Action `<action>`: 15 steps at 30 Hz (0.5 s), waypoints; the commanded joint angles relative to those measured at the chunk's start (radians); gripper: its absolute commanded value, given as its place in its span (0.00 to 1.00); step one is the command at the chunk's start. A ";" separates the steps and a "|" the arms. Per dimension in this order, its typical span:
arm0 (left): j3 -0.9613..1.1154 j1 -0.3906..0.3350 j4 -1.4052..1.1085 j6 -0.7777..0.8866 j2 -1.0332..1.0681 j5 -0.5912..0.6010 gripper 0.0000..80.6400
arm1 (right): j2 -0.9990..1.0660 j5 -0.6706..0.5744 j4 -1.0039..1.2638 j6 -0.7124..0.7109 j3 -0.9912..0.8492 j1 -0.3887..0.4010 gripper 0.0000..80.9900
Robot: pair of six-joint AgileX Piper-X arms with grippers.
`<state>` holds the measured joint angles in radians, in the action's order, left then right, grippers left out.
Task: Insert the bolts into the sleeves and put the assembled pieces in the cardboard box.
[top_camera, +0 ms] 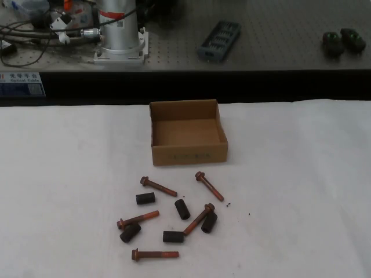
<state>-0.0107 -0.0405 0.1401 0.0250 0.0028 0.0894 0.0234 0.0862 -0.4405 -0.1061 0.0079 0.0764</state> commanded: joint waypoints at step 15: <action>0.026 0.002 -0.011 0.077 -0.003 0.186 0.01 | 0.120 -0.208 0.110 0.197 -0.101 -0.004 0.05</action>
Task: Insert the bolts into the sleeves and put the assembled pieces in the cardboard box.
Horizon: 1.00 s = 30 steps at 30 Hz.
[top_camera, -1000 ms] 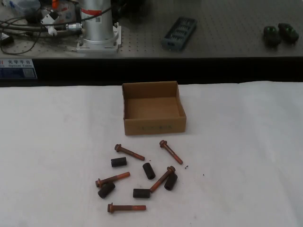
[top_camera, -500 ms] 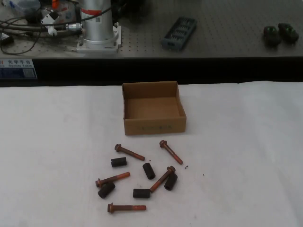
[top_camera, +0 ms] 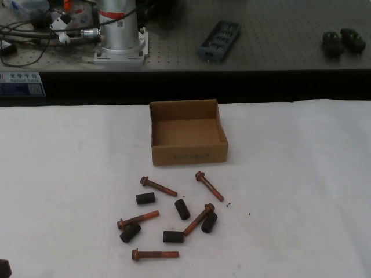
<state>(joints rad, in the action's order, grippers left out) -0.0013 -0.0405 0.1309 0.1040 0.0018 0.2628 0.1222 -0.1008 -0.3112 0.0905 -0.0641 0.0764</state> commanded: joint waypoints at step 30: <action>0.115 0.002 0.212 -0.044 0.087 0.012 0.01 | 1.340 -0.262 -0.331 -0.411 -1.055 0.612 0.05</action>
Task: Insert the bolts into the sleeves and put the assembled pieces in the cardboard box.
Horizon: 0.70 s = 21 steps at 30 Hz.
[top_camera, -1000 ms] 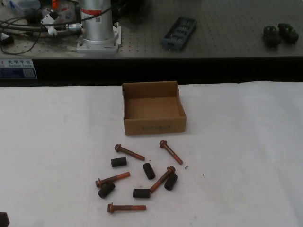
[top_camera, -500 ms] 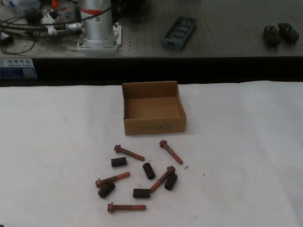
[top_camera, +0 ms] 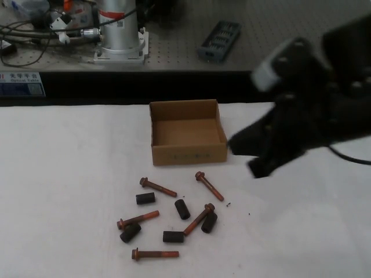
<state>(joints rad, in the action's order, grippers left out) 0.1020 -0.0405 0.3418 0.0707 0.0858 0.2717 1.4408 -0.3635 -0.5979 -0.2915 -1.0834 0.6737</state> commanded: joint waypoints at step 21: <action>0.011 0.002 0.001 -0.010 0.003 -0.070 0.01 | 0.536 0.125 -0.357 -0.244 -0.511 0.206 0.39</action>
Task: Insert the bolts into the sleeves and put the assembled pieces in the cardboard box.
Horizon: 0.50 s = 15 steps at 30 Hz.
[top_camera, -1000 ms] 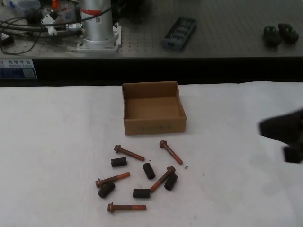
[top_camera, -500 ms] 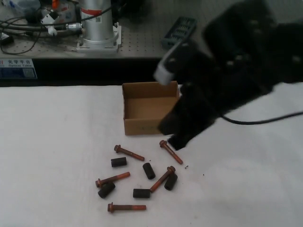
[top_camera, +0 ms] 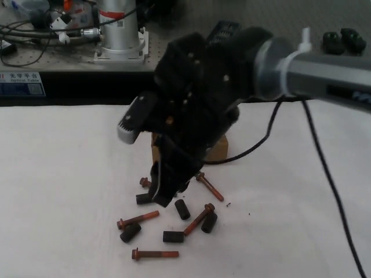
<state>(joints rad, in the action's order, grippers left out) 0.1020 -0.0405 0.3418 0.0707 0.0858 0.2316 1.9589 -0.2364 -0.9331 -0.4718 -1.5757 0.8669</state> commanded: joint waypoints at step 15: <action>0.011 0.002 0.001 -0.010 0.003 -0.071 0.01 | 0.147 0.010 -0.047 -0.129 -0.022 0.084 0.39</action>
<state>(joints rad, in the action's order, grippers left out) 0.1020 -0.0405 0.3418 0.0707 0.0858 0.1681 2.0951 -0.2186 -0.9769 -0.5877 -1.5874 0.9437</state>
